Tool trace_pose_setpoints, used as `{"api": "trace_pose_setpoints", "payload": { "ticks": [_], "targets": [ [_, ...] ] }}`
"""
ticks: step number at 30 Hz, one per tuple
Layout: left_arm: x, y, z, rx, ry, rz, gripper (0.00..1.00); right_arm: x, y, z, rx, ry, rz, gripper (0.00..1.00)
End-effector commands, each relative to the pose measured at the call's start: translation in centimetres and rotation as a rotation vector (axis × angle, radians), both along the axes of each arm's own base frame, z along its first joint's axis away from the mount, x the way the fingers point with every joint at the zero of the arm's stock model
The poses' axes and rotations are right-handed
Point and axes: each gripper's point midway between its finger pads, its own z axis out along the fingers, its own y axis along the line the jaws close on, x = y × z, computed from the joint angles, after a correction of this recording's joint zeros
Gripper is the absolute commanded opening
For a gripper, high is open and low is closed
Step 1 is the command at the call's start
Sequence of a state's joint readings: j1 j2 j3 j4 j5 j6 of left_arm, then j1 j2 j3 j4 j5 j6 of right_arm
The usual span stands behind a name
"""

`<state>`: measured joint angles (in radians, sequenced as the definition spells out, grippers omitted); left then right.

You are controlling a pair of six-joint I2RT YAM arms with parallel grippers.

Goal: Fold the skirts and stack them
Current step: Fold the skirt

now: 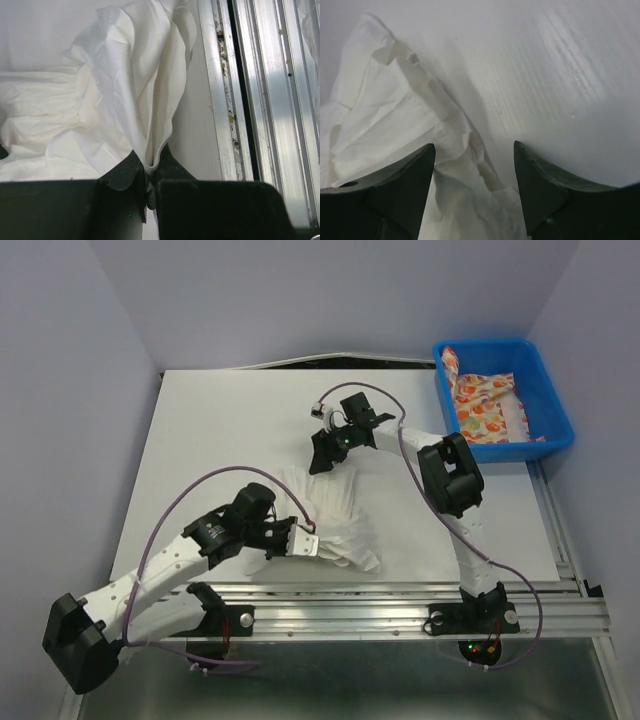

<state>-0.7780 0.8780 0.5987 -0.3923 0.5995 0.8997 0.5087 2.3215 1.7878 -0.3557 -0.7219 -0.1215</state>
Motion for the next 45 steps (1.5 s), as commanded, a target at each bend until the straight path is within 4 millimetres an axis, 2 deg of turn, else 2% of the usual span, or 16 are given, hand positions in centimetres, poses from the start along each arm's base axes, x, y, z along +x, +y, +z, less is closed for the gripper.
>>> {"api": "trace_pose_setpoints", "payload": {
  "ticks": [1,5,6,8,12,13,15,17,18,23,32,37,38,43,44,45],
  "targets": [
    [1.2,-1.1,3.1,-0.098,0.083,0.031,0.0,-2.3,0.8,0.7,0.053,0.011,0.072,0.67],
    [4.3,-1.0,5.1,-0.158,0.165,0.116,0.0,-4.9,0.5,-0.3,0.063,0.064,0.13,0.55],
    [5.0,-1.0,4.8,-0.155,0.207,0.133,0.0,-5.8,0.5,-0.9,0.054,0.078,0.142,0.52],
    [6.8,-0.9,6.2,-0.202,0.258,0.188,0.0,-6.3,0.5,-0.4,0.072,0.076,0.153,0.5],
    [9.1,-1.2,6.7,-0.234,0.404,0.237,0.0,-6.8,0.3,-0.4,0.077,0.083,0.161,0.47],
    [10.2,-0.9,5.8,-0.224,0.461,0.276,0.0,-6.9,0.3,-0.4,0.077,0.078,0.164,0.47],
    [11.8,-1.0,6.1,-0.235,0.518,0.313,0.0,-6.9,0.3,-0.2,0.079,0.072,0.168,0.46],
    [13.8,-0.8,5.1,-0.221,0.595,0.355,0.0,-7.0,0.3,-0.1,0.082,0.068,0.174,0.46],
    [14.5,-0.8,3.6,-0.2,0.656,0.374,0.0,-7.0,0.3,0.0,0.083,0.066,0.175,0.46],
    [18.3,-0.2,1.6,-0.226,0.781,0.466,0.0,-6.8,0.4,0.3,0.09,0.055,0.185,0.46],
    [21.8,0.9,-4.3,-0.205,0.897,0.584,0.04,-7.0,-0.2,-0.9,0.05,0.048,0.185,0.46],
    [21.4,1.4,-8.0,-0.141,0.967,0.608,0.05,-4.3,-0.9,-1.1,-0.047,-0.027,0.081,0.56],
    [20.8,1.5,-8.6,-0.132,0.979,0.613,0.06,-2.9,-1.6,-1.0,-0.075,-0.054,0.036,0.57],
    [19.8,1.9,-9.6,-0.118,0.985,0.627,0.06,3.4,-4.2,3.3,-0.062,-0.137,-0.135,0.63],
    [19.7,1.9,-9.7,-0.116,0.986,0.627,0.06,5.3,-5.3,4.9,-0.049,-0.155,-0.187,0.64],
    [19.6,1.9,-9.8,-0.115,0.988,0.629,0.06,5.7,-6.2,4.8,-0.057,-0.149,-0.205,0.64]
  ]
}}
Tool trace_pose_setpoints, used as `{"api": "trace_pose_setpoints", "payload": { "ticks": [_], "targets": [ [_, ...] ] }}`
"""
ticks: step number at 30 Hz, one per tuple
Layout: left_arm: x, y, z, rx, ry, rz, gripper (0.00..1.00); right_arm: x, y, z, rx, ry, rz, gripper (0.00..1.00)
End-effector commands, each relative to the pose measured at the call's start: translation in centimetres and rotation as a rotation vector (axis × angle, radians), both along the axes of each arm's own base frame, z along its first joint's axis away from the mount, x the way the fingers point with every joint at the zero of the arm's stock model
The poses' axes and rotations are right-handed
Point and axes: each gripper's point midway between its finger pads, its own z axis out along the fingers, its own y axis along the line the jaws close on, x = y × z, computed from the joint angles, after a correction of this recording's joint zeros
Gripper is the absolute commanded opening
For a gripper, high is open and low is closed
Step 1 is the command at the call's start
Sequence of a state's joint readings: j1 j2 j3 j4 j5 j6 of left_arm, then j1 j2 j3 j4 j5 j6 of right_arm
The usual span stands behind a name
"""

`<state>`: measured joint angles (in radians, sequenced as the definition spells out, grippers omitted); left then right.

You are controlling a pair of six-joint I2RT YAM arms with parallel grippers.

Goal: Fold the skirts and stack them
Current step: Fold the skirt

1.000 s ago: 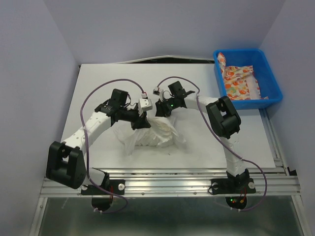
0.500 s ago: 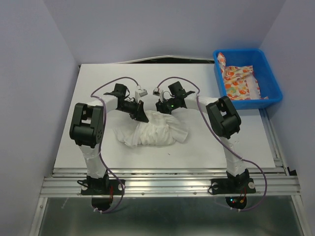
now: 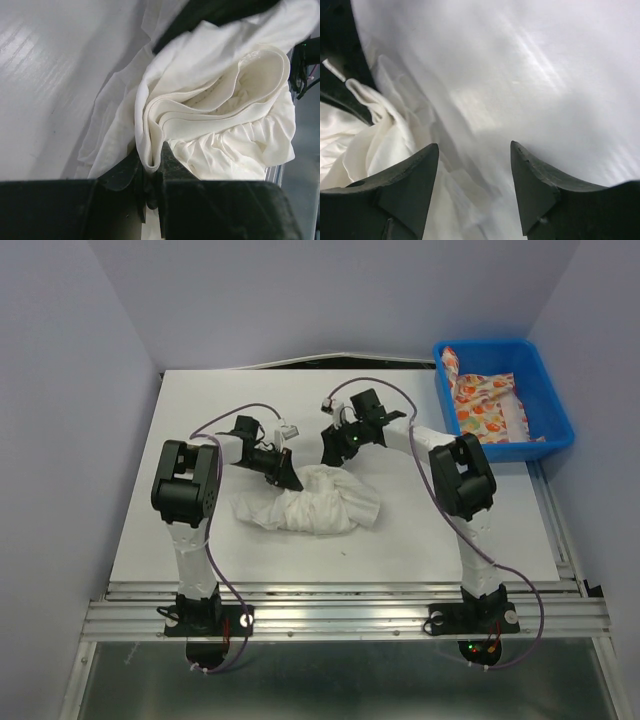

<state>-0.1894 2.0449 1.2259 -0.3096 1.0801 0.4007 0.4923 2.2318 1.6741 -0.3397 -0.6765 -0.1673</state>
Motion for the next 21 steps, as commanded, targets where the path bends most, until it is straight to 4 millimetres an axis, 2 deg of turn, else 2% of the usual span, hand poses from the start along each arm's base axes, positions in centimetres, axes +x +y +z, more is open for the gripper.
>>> {"api": "trace_pose_setpoints", "payload": {
  "ticks": [1,3,4,6,7,8,10,11,12,13,14,16,19,21],
  "targets": [
    [-0.7,0.7,-1.6,0.054,0.004,0.009,0.06,7.4,-4.4,5.8,-0.005,-0.131,-0.204,0.66],
    [-0.7,0.7,-1.6,0.051,0.009,0.007,0.06,8.7,-5.8,7.4,0.005,-0.153,-0.24,0.68],
    [-0.6,0.7,-1.5,0.048,0.015,0.012,0.08,8.7,-5.6,9.1,0.029,-0.17,-0.235,0.69],
    [-0.6,0.7,-1.8,0.043,0.031,0.012,0.11,8.4,-6.0,10.4,0.056,-0.164,-0.234,0.7],
    [-0.6,0.6,-1.9,0.043,0.036,0.014,0.13,7.7,-5.9,10.5,0.066,-0.143,-0.226,0.7],
    [-0.4,0.6,-1.8,0.043,0.043,0.021,0.14,6.4,-5.3,12.2,0.121,-0.128,-0.182,0.71],
    [-0.2,0.7,-2.2,0.041,0.063,0.031,0.17,4.7,-4.6,13.7,0.188,-0.075,-0.159,0.72],
    [-0.2,0.8,-2.3,0.04,0.072,0.034,0.17,3.1,-4.2,13.3,0.206,-0.036,-0.127,0.72],
    [-0.2,0.7,-2.4,0.032,0.09,0.036,0.17,1.2,-3.1,15.2,0.25,-0.041,-0.07,0.74],
    [-0.1,0.8,-2.5,0.026,0.099,0.04,0.17,0.4,-2.5,15.5,0.259,-0.056,-0.049,0.76],
    [-0.1,0.8,-2.4,0.022,0.111,0.038,0.17,-0.9,-2.3,14.5,0.245,-0.037,-0.036,0.78],
    [-0.2,0.9,-2.7,0.012,0.127,0.025,0.17,-3.1,-1.2,14.1,0.225,-0.044,0.03,0.8],
    [-0.2,0.9,-2.6,-0.006,0.159,0.007,0.15,-4.6,-0.8,11.0,0.172,-0.01,0.053,0.82],
    [-0.4,0.8,-2.6,-0.021,0.181,0.001,0.13,-5.0,-0.8,9.9,0.168,0.019,0.061,0.83]
  ]
}}
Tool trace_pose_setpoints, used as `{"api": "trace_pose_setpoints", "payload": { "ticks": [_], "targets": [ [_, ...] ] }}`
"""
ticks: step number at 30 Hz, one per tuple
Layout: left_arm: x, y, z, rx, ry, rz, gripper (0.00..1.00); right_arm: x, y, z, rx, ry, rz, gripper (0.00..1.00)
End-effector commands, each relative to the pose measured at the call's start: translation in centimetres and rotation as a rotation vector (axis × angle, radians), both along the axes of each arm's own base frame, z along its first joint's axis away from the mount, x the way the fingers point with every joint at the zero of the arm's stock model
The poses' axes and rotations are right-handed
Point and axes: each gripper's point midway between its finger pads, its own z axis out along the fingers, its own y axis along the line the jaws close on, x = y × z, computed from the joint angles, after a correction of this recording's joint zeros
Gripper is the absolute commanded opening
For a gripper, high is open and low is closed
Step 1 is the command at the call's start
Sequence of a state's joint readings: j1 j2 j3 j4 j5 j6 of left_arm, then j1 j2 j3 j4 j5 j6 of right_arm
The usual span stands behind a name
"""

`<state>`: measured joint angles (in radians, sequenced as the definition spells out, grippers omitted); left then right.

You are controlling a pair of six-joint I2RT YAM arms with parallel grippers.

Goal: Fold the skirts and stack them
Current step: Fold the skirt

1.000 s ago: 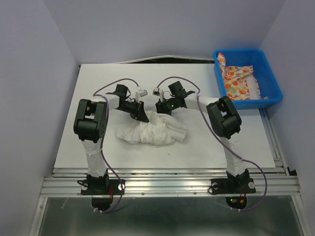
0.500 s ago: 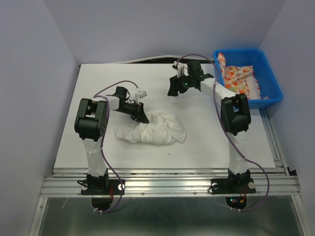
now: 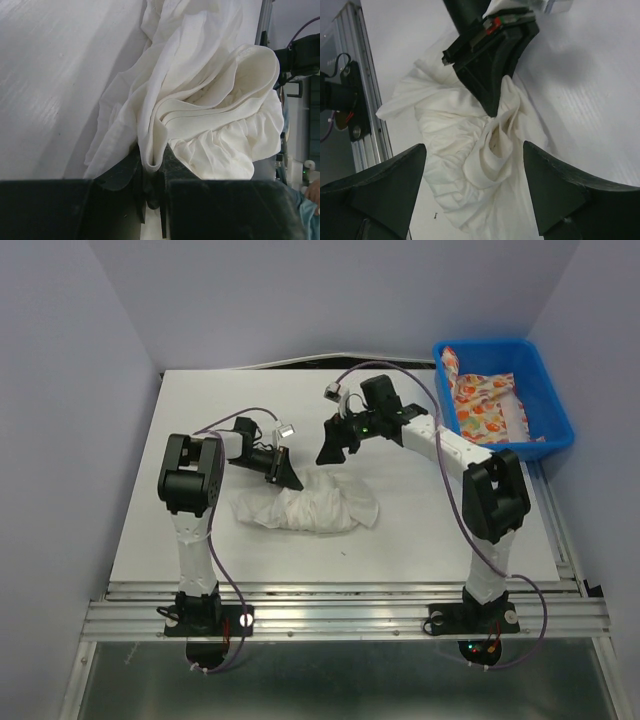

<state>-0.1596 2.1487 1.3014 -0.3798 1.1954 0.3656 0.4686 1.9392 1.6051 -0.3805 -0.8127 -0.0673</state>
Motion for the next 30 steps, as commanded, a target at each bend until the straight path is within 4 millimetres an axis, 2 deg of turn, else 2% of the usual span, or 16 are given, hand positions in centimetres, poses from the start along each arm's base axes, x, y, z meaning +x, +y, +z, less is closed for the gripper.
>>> {"api": "trace_pose_setpoints", "payload": {
  "ticks": [1,6,8,9,10,12,15,16,19,20,21,23,25,27,29,30],
  "targets": [
    [-0.7,1.0,-2.8,0.066,0.052,-0.022,0.13,-1.9,-0.1,-3.7,-0.023,0.069,0.056,0.84],
    [-0.2,1.7,-3.0,0.055,0.074,-0.003,0.12,-3.3,0.5,-6.8,-0.033,0.144,0.088,0.84],
    [0.1,1.8,-3.1,0.058,0.078,0.006,0.12,-3.6,0.4,-7.9,-0.036,0.157,0.086,0.79],
    [0.2,1.8,-3.1,0.059,0.076,0.009,0.13,-3.8,0.7,-8.8,-0.048,0.167,0.082,0.72],
    [0.3,1.8,-3.1,0.06,0.076,0.009,0.17,-3.6,0.7,-9.2,-0.052,0.176,0.058,0.54],
    [0.4,1.9,-2.9,0.065,0.066,0.012,0.24,-2.5,0.7,-10.4,-0.067,0.144,0.015,0.33],
    [0.8,2.3,-2.3,0.071,0.034,0.027,0.28,-1.5,0.5,-12.2,-0.111,0.162,-0.04,0.14],
    [1.2,2.5,-1.4,0.072,0.014,0.041,0.38,-1.5,0.4,-13.2,-0.124,0.185,-0.049,0.07],
    [3.5,4.4,1.5,0.092,-0.087,0.11,0.52,-1.5,0.6,-14.2,-0.128,0.251,-0.081,0.04],
    [5.0,6.0,3.5,0.102,-0.137,0.173,0.59,-1.7,0.6,-14.6,-0.126,0.272,-0.085,0.02],
    [5.5,6.5,3.6,0.11,-0.136,0.194,0.62,-1.7,0.6,-14.8,-0.124,0.28,-0.092,0.02],
    [7.3,9.1,7.7,0.126,-0.245,0.266,0.71,-1.8,0.5,-15.4,-0.132,0.302,-0.115,0.01],
    [8.0,11.4,11.2,0.184,-0.354,0.32,0.73,-1.8,0.4,-15.7,-0.138,0.328,-0.138,0.01],
    [7.0,12.6,13.9,0.263,-0.46,0.322,0.73,-1.8,0.3,-16.3,-0.149,0.344,-0.153,0.01],
    [5.6,13.0,14.7,0.307,-0.506,0.301,0.73,-1.9,0.3,-16.4,-0.15,0.364,-0.163,0.01],
    [3.9,13.4,14.8,0.354,-0.529,0.273,0.73,-2.0,0.3,-16.5,-0.151,0.371,-0.168,0.0]
  ]
}}
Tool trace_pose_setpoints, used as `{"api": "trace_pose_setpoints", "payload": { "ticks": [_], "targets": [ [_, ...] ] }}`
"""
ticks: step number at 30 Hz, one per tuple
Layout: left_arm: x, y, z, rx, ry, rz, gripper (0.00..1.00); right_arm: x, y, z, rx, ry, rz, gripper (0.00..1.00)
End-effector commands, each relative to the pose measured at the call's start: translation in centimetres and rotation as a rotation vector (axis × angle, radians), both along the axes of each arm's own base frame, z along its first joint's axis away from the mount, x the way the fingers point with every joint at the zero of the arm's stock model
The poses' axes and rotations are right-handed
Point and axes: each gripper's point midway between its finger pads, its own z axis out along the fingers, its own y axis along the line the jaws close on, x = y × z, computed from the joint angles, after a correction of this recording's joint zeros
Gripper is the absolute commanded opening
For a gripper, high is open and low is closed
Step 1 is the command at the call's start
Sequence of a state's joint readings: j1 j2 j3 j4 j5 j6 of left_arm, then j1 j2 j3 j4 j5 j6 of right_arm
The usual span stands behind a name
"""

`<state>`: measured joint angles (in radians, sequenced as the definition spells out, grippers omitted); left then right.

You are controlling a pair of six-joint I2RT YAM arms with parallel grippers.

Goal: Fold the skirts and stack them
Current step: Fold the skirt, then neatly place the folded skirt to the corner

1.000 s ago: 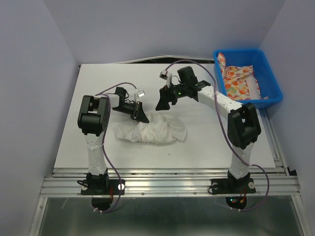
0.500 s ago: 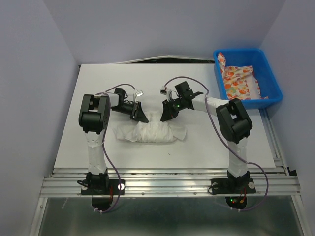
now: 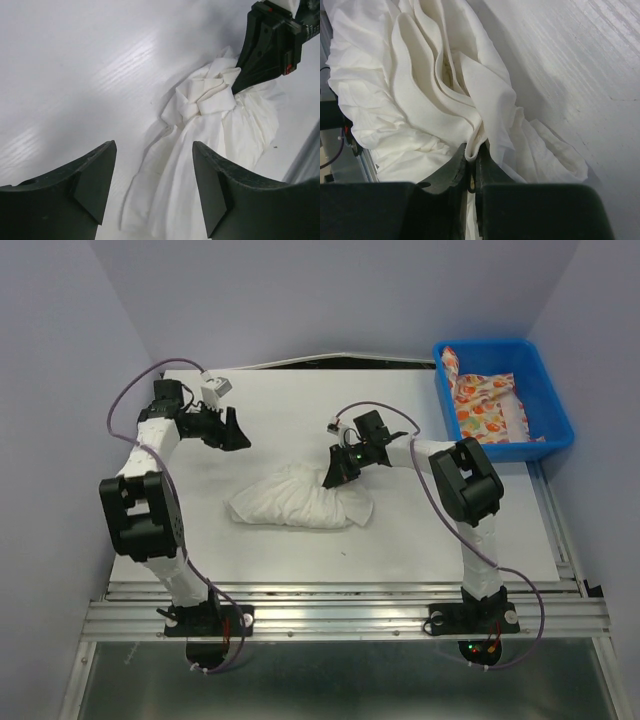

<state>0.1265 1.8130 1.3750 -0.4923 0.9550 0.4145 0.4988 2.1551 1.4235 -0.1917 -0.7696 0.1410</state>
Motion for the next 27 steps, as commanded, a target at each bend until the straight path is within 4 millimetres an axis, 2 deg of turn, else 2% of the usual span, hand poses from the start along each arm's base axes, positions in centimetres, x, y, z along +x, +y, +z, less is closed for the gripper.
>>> {"api": "trace_pose_setpoints", "payload": {
  "ticks": [1,3,5,6,8,9,10,11,12,14,15,16,18,19,21,22,24,25,27],
  "targets": [
    [-4.0,0.0,4.1,0.192,-0.148,-0.085,0.73,0.2,-0.3,-2.3,-0.056,0.027,-0.054,0.01],
    [-6.8,0.5,2.7,0.285,-0.128,-0.132,0.71,0.2,-0.3,-2.3,-0.057,0.029,-0.057,0.01],
    [-8.4,0.2,2.4,0.307,-0.13,-0.163,0.7,0.2,-0.3,-2.2,-0.056,0.031,-0.059,0.01],
    [-8.9,0.4,1.6,0.334,-0.116,-0.147,0.7,0.2,-0.2,-2.1,-0.054,0.032,-0.06,0.01],
    [-9.2,-0.2,3.0,0.336,-0.147,-0.084,0.7,0.1,-0.1,-1.8,-0.046,0.048,-0.066,0.01],
    [-9.5,-2.3,3.6,0.355,-0.219,-0.108,0.7,0.0,0.0,-1.7,-0.04,0.054,-0.064,0.01],
    [-9.8,-3.5,3.8,0.329,-0.207,-0.068,0.74,0.0,0.0,-1.7,-0.038,0.065,-0.069,0.01],
    [-8.9,-4.8,4.7,0.312,-0.267,-0.035,0.76,0.0,0.1,-1.6,-0.034,0.068,-0.07,0.01],
    [-9.5,-6.5,3.7,0.346,-0.26,-0.019,0.77,0.0,0.1,-1.6,-0.032,0.07,-0.071,0.01],
    [-9.3,-8.9,4.1,0.313,-0.271,0.031,0.79,-0.1,0.1,-1.6,-0.03,0.08,-0.076,0.01],
    [-9.2,-9.4,3.6,0.324,-0.269,0.054,0.79,-0.1,0.2,-1.5,-0.028,0.081,-0.078,0.01],
    [-9.6,-11.0,3.2,0.312,-0.268,0.037,0.95,-0.1,0.2,-1.5,-0.028,0.088,-0.082,0.01],
    [-9.2,-12.4,2.8,0.298,-0.264,0.064,0.94,0.0,0.3,-1.4,-0.024,0.096,-0.092,0.01],
    [-9.0,-12.8,1.6,0.321,-0.24,0.077,0.94,-0.1,0.3,-1.4,-0.022,0.105,-0.095,0.01],
    [-8.5,-13.5,0.3,0.33,-0.217,0.103,0.92,0.1,0.5,-1.1,-0.016,0.105,-0.099,0.01],
    [-8.2,-13.9,-1.4,0.356,-0.175,0.118,0.9,0.3,0.5,-1.1,-0.017,0.104,-0.104,0.01],
    [-7.6,-14.0,-3.2,0.38,-0.132,0.155,0.87,0.4,0.6,-0.9,-0.016,0.101,-0.109,0.01],
    [-7.4,-14.3,-5.4,0.407,-0.08,0.148,0.82,0.7,0.7,-0.5,-0.011,0.101,-0.117,0.04],
    [-6.9,-14.8,-7.1,0.435,-0.051,0.13,0.77,1.0,0.8,-0.1,-0.008,0.097,-0.127,0.07]
  ]
}}
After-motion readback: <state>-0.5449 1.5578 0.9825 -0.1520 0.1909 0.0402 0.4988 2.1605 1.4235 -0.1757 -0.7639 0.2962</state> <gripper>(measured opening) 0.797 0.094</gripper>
